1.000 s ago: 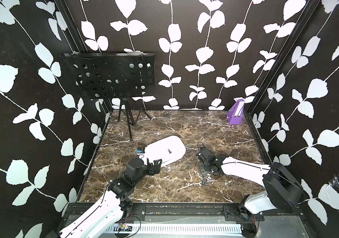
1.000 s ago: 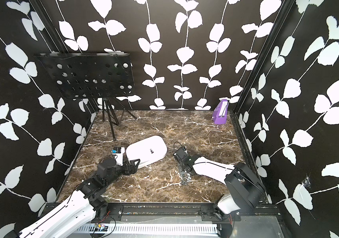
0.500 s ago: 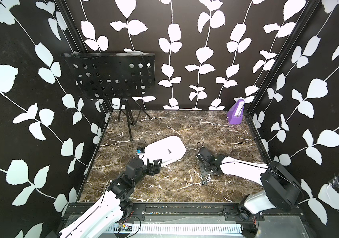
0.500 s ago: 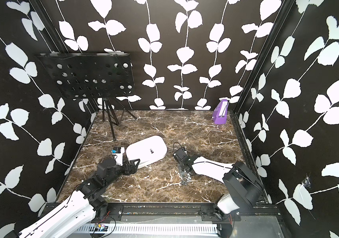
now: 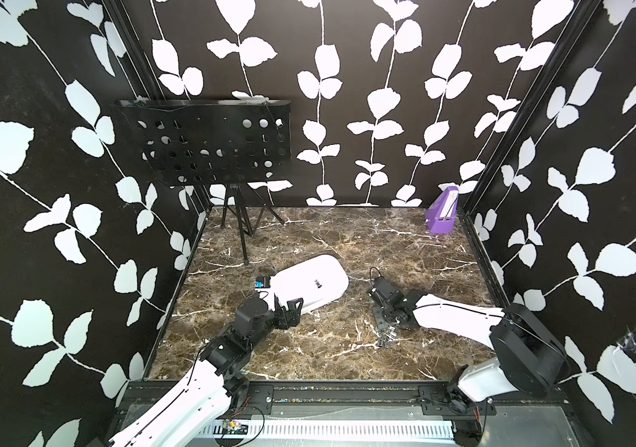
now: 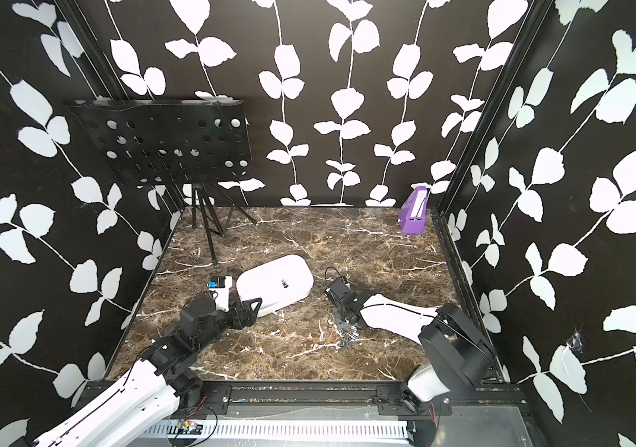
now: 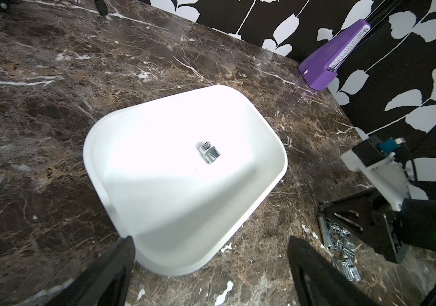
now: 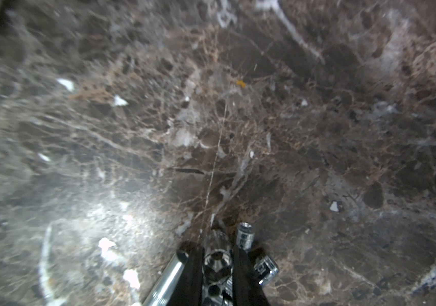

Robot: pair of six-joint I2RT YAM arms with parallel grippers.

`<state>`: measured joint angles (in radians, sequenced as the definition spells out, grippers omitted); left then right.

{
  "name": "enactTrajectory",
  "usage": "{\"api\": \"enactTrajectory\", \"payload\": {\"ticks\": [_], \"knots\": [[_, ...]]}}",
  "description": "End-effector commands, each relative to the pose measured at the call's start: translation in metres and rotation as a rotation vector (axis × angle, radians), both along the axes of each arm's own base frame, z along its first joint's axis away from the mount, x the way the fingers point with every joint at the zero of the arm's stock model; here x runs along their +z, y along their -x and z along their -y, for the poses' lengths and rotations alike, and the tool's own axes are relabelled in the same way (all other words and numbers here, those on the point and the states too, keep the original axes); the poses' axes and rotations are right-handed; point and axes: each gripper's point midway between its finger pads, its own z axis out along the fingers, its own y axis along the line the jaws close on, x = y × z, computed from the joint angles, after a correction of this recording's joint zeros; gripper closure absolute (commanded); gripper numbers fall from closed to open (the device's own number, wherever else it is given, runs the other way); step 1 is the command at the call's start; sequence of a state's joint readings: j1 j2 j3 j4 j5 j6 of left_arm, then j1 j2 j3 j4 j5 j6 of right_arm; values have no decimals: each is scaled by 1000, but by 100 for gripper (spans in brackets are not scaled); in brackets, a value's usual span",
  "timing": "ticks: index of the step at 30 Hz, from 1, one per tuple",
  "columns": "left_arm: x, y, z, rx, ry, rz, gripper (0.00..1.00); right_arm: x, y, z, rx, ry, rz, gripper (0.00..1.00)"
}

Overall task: Put the socket on the desktop into the storage box
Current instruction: Pick up the socket head from the center of the board, then place the socket head in the storage box.

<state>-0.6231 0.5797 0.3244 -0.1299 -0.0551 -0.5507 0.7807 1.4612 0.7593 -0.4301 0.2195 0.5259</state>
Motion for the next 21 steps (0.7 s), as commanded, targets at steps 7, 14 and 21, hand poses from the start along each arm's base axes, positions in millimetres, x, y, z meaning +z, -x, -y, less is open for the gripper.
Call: {"api": "enactTrajectory", "payload": {"ticks": [7, 14, 21], "knots": [[8, 0, 1, -5, 5, 18, 9, 46, 5, -12, 78, -195, 173, 90], [6, -2, -11, 49, -31, 23, 9, 72, 9, -22, 127, -306, 254, 92], [4, -4, -26, 122, -52, 51, 8, 106, 0, -36, 86, -220, 287, 91]]}}
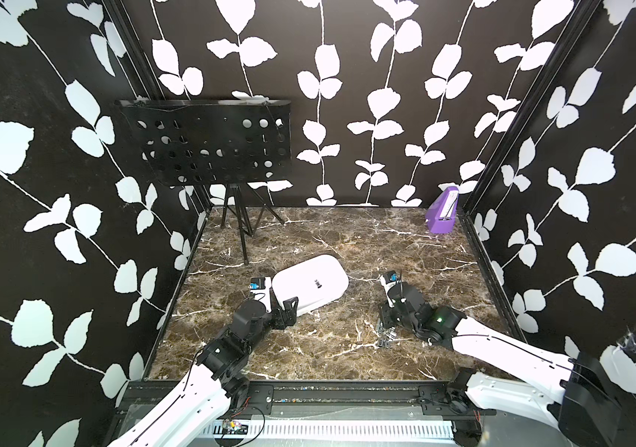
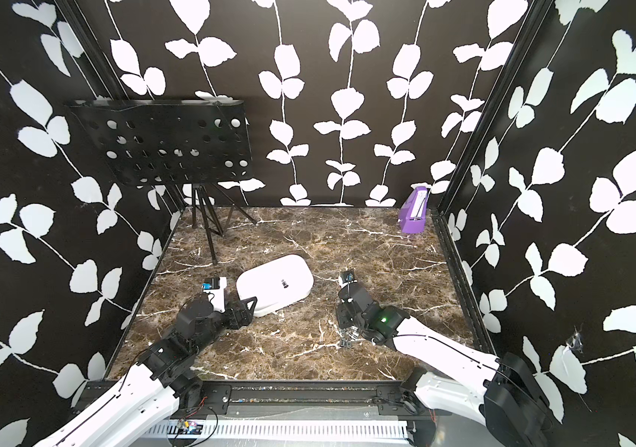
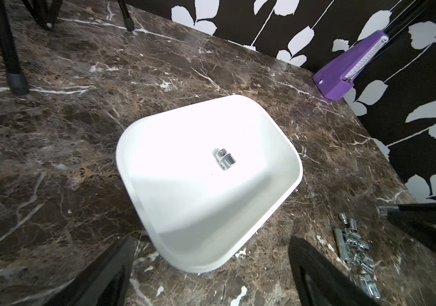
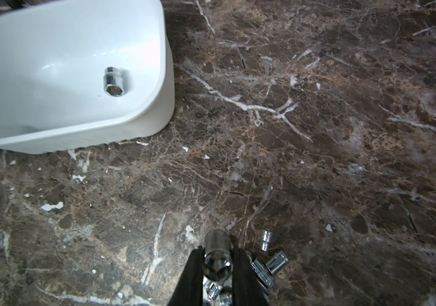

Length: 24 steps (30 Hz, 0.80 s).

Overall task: Put the socket on the desktop into the storage box
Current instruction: Place the socket head in the storage box.

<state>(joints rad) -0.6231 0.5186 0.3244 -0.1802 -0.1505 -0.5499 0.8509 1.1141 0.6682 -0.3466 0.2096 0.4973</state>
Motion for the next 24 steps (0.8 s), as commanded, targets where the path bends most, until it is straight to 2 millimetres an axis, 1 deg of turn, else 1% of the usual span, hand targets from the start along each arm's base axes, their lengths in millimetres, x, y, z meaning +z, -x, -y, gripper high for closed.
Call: {"api": "enactTrajectory", "payload": {"ticks": [1, 3, 4, 7, 11, 12, 15, 17, 21, 24], "knots": [[-2, -2, -8, 39, -24, 16, 8, 36, -11, -24, -2, 25, 53, 91], [-2, -2, -9, 43, -29, 13, 8, 47, -13, -44, 36, 46, 55, 91], [-2, -2, -9, 45, -32, 10, 8, 47, -15, -52, 43, 64, 50, 91], [-2, -2, -10, 46, -40, 6, 8, 55, -26, -76, 44, 118, 43, 92], [-3, -3, -12, 60, -43, 5, 7, 69, -42, -118, 87, 116, 63, 92], [-4, -3, -12, 62, -43, 2, 7, 68, -48, -131, 96, 117, 59, 92], [-3, -3, -11, 53, -44, 1, 7, 63, -60, -155, 112, 124, 46, 91], [-4, -3, -11, 53, -43, -1, 7, 55, -67, -171, 125, 134, 30, 91], [-4, -3, -11, 55, -39, 3, 7, 36, -77, -193, 168, 174, -2, 88], [-1, -4, -10, 51, -41, 9, 7, 21, -85, -203, 182, 159, -50, 88]]}}
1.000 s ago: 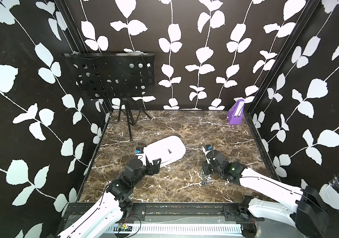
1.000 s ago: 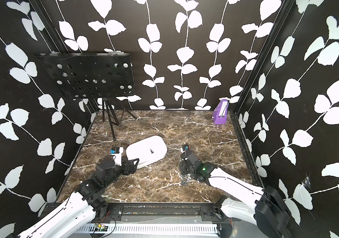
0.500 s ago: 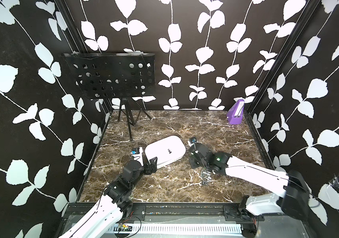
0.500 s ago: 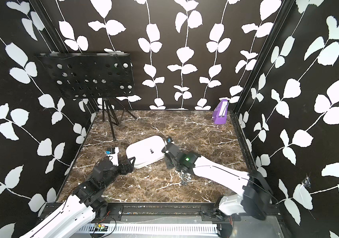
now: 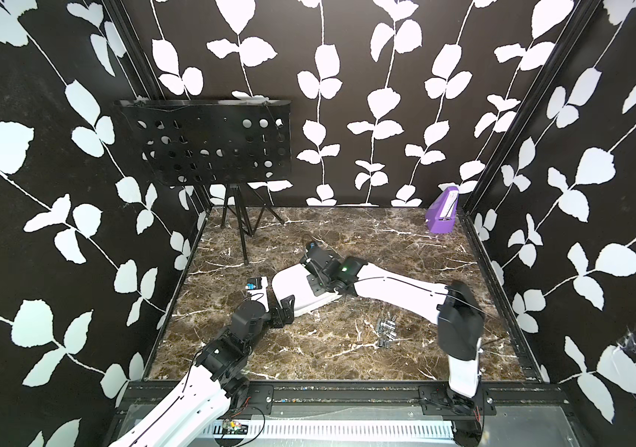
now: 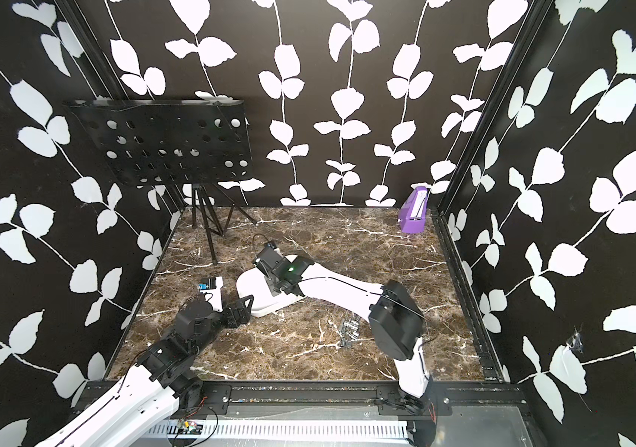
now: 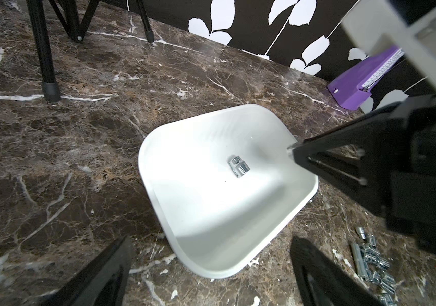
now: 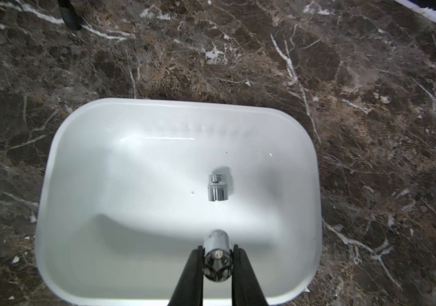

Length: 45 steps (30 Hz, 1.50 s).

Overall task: Put the socket on the desktop into the storage box
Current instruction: Place the socket head in the storage box, then pick up the socket head from the center of the board.

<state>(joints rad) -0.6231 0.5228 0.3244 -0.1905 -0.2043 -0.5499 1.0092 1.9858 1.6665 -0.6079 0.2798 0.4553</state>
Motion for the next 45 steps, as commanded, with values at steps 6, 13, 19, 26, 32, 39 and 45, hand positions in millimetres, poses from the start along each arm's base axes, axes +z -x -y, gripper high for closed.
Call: {"api": "enactTrajectory", "payload": {"ticks": [6, 13, 19, 26, 32, 39, 45], "knots": [[3, 1, -2, 6, -8, 8, 7, -23, -21, -9, 12, -24, -108, 82], [4, 1, -1, 2, 2, 16, 7, -41, -32, 0, -16, -34, -162, 76], [3, 1, 1, -5, 4, 11, 7, -38, -30, 2, -10, -38, -172, 64], [6, 1, 3, -16, 15, 18, 7, -4, -18, 20, 16, -49, -112, 62], [8, 3, 5, -32, 24, 17, 8, 27, 8, 88, -22, -3, 27, 62], [8, 4, 16, -80, 51, 7, 10, 16, 51, 181, -129, 28, 115, 60], [9, 10, 51, -236, 95, 15, 14, -11, 62, 215, -230, 5, 117, 59]]}}
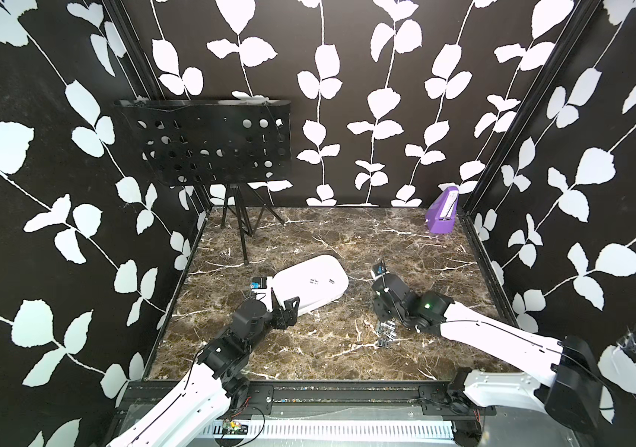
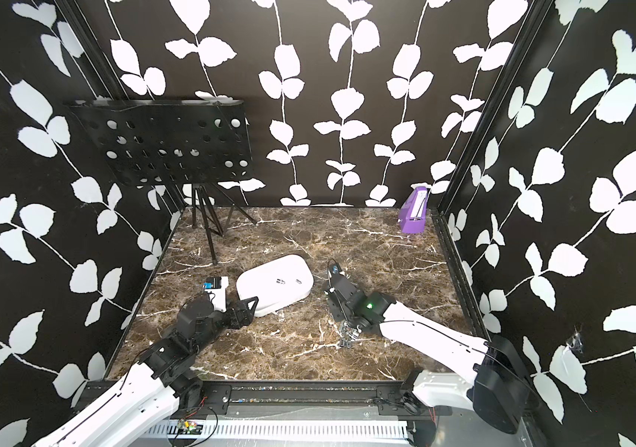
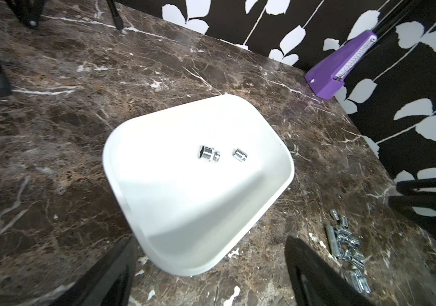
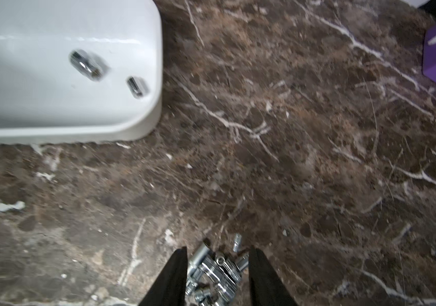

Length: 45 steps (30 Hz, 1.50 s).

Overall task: Put the socket on the desktop into the storage box
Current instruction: Pick up the socket head from the center of the board.

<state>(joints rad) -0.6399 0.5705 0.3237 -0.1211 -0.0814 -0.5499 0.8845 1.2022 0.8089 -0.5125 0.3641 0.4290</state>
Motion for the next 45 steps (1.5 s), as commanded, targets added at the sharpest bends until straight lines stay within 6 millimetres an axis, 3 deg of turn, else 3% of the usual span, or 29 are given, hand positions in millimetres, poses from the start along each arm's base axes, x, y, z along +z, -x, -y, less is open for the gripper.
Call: {"api": "enactTrajectory", "payload": {"ticks": [1, 9, 12, 17, 27, 38, 45], "knots": [[7, 6, 29, -127, 28, 34, 14, -6, -8, 9, -87, -33, 33, 59], [-5, 23, 75, -275, -121, 30, 13, -42, 7, 31, -122, 89, -63, 63], [-12, 24, 85, -299, -183, 1, 13, -46, 10, 33, -133, 87, -76, 64], [-19, 21, 86, -290, -221, -27, 11, -53, 10, 42, -186, 60, -98, 65], [-7, 21, 76, -250, -181, 27, 11, -76, 19, 55, -244, 22, -182, 68], [-7, 21, 76, -249, -176, 19, 11, -93, 17, 40, -203, 20, -245, 70], [-6, 22, 77, -254, -175, 17, 11, -96, 16, 43, -210, 39, -245, 70]]}}
